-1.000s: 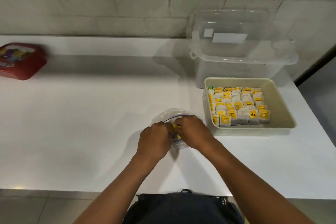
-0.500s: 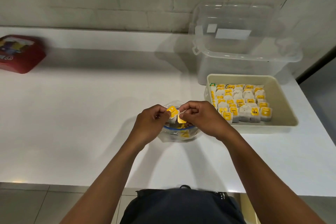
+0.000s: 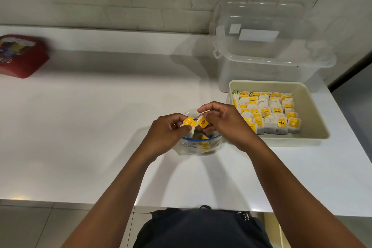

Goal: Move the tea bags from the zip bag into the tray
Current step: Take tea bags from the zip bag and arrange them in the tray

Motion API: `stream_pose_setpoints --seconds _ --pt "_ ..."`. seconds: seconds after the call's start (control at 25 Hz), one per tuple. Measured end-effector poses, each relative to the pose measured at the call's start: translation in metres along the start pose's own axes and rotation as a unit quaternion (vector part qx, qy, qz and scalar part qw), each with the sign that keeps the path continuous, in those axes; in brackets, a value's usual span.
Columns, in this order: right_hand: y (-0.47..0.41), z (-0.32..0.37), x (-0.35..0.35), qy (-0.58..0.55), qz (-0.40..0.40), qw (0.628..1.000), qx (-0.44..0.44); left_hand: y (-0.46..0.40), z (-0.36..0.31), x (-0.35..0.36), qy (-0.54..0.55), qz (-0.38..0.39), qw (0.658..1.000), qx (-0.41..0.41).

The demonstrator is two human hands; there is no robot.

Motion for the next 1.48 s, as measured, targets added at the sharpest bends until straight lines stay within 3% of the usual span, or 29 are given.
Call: stream_pose_setpoints --seconds 0.12,0.24,0.28,0.36,0.64,0.76,0.92,1.24,1.48 --pt "-0.001 0.002 -0.002 0.173 0.0 0.985 -0.025 0.002 0.0 -0.016 -0.063 -0.069 0.996 0.002" --pt "-0.004 -0.008 0.012 0.45 0.087 0.888 -0.038 0.005 -0.002 -0.023 -0.097 -0.082 0.992 0.029" --pt "-0.006 -0.017 0.016 0.505 0.104 0.856 -0.019 0.005 -0.003 -0.023 -0.096 -0.078 0.992 0.037" --pt "-0.01 -0.032 0.021 0.547 0.103 0.831 0.013 0.006 -0.002 -0.021 -0.087 -0.069 0.993 0.051" --pt "-0.014 -0.041 0.032 0.553 0.067 0.83 0.009 0.008 -0.004 -0.016 -0.021 -0.053 0.997 0.057" --pt "-0.014 -0.045 0.028 0.528 0.106 0.843 0.006 0.008 0.001 -0.016 -0.011 -0.042 0.999 0.033" --pt "-0.01 -0.059 0.024 0.541 0.14 0.829 0.026 0.01 0.0 -0.014 0.01 -0.023 1.0 0.014" --pt "-0.011 -0.045 0.017 0.47 0.071 0.88 -0.015 0.016 -0.003 -0.005 0.033 0.042 0.999 0.001" --pt "-0.009 -0.03 0.012 0.403 0.056 0.914 0.001 0.015 -0.009 -0.011 -0.004 -0.003 0.999 0.048"
Point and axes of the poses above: each hand's wrist, its own y-axis away from the middle knuckle, its own x-axis out of the palm, z = x × y, the point moved 6 cm from there along -y, towards the middle knuckle, and after that the axes turned 11 degrees about -y, right-handed, at the moved point
